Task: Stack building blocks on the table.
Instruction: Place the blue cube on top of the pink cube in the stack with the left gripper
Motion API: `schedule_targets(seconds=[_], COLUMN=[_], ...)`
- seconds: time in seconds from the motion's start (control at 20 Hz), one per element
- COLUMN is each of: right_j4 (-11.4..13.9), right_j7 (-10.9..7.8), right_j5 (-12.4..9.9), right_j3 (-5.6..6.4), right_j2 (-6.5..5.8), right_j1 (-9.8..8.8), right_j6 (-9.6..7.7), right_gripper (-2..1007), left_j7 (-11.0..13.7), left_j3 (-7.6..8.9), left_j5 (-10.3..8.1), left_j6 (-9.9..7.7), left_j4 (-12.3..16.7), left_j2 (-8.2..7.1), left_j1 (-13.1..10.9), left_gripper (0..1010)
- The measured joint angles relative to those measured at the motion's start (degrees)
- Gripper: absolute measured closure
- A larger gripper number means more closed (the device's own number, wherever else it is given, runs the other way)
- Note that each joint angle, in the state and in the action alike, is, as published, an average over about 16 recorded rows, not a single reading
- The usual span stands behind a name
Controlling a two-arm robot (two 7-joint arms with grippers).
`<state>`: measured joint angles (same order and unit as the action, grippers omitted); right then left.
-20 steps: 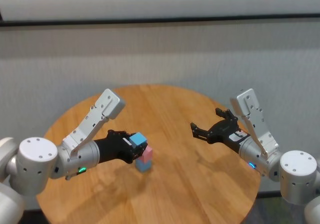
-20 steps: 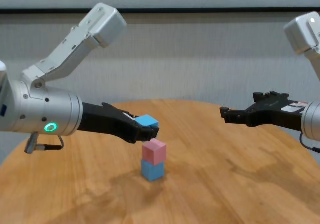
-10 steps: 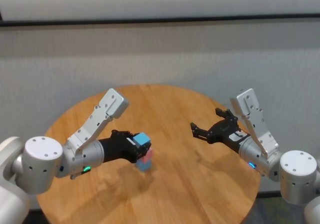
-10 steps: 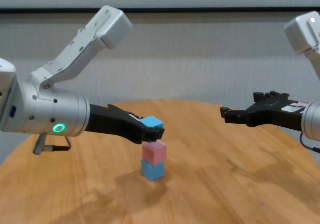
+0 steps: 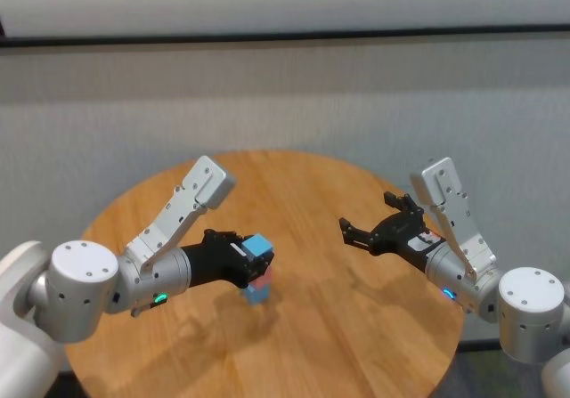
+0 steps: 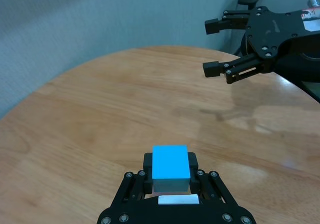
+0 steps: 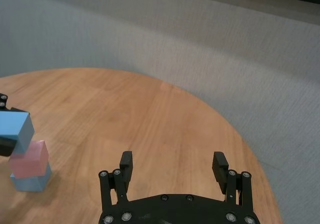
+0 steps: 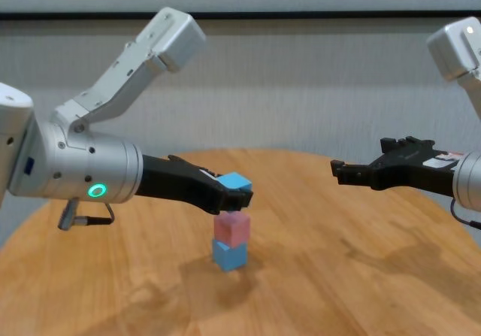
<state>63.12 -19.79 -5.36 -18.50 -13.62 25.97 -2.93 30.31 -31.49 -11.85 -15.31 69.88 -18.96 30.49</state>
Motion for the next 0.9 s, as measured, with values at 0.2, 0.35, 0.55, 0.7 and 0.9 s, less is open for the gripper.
schedule_targets(seconds=[0.2, 0.35, 0.55, 0.7, 0.9], right_j4=[0.0, 0.0, 0.0, 0.0, 0.0], right_j7=[0.0, 0.0, 0.0, 0.0, 0.0], right_j5=[0.0, 0.0, 0.0, 0.0, 0.0], right_j3=[0.0, 0.0, 0.0, 0.0, 0.0], right_j2=[0.0, 0.0, 0.0, 0.0, 0.0], right_j1=[0.0, 0.0, 0.0, 0.0, 0.0], right_j6=[0.0, 0.0, 0.0, 0.0, 0.0], right_gripper=[1, 1, 1, 1, 1], left_j7=[0.3, 0.6, 1.0, 1.2, 1.2], left_j3=[-0.25, -0.42, -0.58, -0.64, -0.71], left_j5=[-0.13, -0.25, -0.47, -0.68, -0.84], left_j6=[0.18, 0.38, 0.72, 1.0, 1.33], left_j4=[-1.1, -2.0, -3.4, -4.3, -5.1], left_j2=[0.33, 0.59, 0.93, 1.18, 1.4], left_j1=[0.4, 0.7, 1.2, 1.6, 1.9], left_gripper=[609, 609, 609, 609, 609])
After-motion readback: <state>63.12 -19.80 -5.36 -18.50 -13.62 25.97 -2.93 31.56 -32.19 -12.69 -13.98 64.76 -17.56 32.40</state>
